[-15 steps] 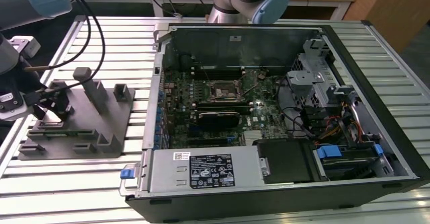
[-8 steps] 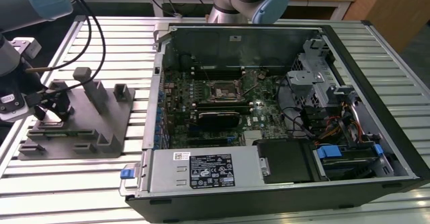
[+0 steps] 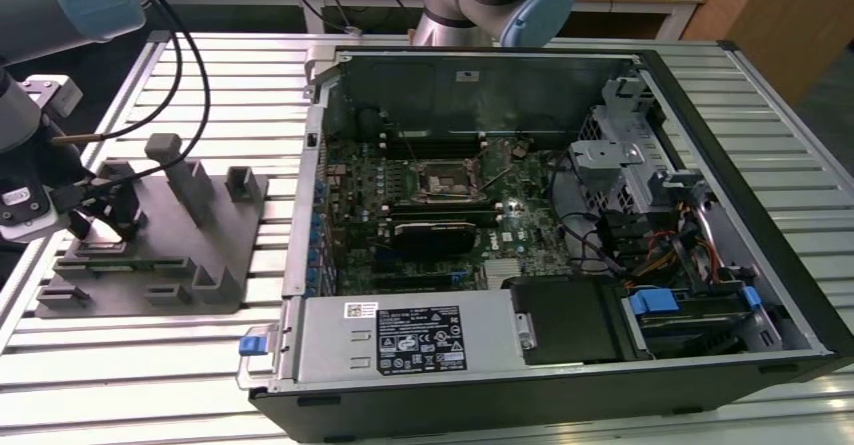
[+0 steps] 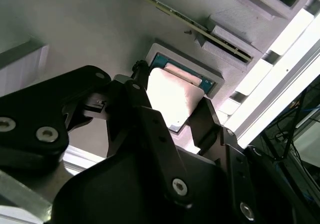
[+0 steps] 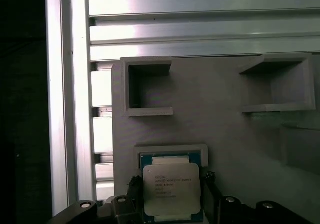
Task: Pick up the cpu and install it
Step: 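Pick up the cpu and move it towards the insertion slot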
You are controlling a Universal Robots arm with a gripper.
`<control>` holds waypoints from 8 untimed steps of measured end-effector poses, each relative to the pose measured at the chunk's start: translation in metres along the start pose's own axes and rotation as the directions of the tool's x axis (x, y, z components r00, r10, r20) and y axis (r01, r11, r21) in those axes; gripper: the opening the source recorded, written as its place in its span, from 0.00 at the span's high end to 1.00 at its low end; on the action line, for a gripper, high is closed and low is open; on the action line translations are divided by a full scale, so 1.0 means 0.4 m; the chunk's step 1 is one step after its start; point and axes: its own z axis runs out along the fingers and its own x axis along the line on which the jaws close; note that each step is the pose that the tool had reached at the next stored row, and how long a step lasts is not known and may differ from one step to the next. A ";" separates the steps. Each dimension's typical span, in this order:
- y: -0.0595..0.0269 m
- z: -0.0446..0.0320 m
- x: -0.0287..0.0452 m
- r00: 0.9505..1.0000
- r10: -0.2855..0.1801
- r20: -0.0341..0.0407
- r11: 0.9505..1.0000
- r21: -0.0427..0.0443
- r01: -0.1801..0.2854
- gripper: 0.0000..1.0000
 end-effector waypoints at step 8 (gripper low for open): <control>0.000 0.000 0.000 1.000 -0.001 0.000 1.000 0.000 0.001 0.45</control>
